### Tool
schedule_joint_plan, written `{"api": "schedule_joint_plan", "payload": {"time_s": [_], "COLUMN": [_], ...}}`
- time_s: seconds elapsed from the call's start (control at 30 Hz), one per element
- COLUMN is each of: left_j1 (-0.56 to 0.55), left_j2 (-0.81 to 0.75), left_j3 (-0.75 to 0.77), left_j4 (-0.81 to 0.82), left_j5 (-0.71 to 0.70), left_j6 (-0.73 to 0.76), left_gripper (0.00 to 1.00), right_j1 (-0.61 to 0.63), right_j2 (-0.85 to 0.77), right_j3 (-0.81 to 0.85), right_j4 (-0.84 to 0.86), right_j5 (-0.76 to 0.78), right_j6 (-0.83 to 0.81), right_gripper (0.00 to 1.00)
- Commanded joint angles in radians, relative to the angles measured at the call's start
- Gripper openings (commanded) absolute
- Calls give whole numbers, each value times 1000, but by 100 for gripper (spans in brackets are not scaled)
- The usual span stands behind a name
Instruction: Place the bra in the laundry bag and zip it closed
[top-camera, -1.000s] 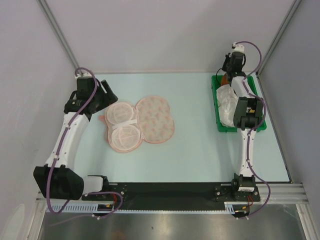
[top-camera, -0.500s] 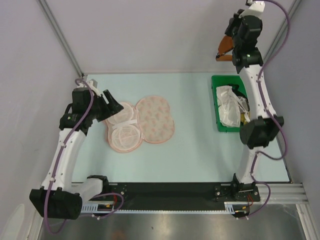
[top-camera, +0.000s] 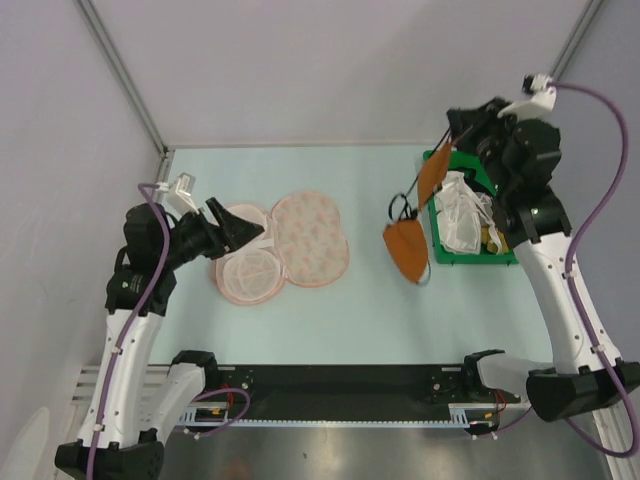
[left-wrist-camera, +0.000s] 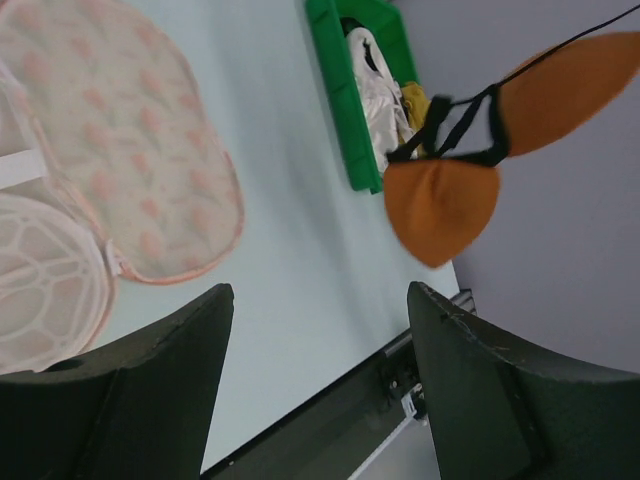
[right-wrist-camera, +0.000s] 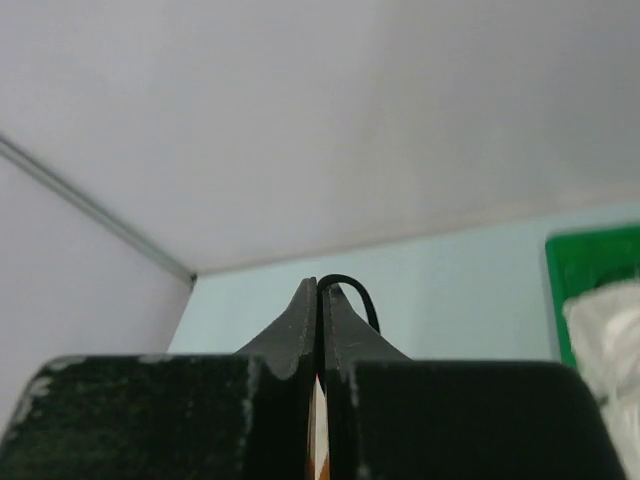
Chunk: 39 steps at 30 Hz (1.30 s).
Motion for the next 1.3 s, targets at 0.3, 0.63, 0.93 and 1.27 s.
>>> {"api": "schedule_joint_plan", "payload": {"time_s": [0.3, 0.63, 0.93, 1.27], "left_j1": [-515, -758, -758, -758], "left_j2": [-87, -97, -82, 274], "left_j3": [-195, -264, -342, -215], "left_j4": [318, 447, 479, 523], "left_j5": [-286, -507, -454, -316], "left_j6": [-136, -198, -183, -84], "left_gripper": [82, 79, 81, 81], "right_j1": [101, 324, 99, -116], "right_j2": [-427, -473, -397, -84], "right_j3": [-609, -625, -794, -899], "right_j4": [-65, 85, 7, 116], "right_j5": [-282, -419, -488, -625], "right_j6": [334, 525, 367, 168], "right_gripper": [0, 0, 4, 14]}}
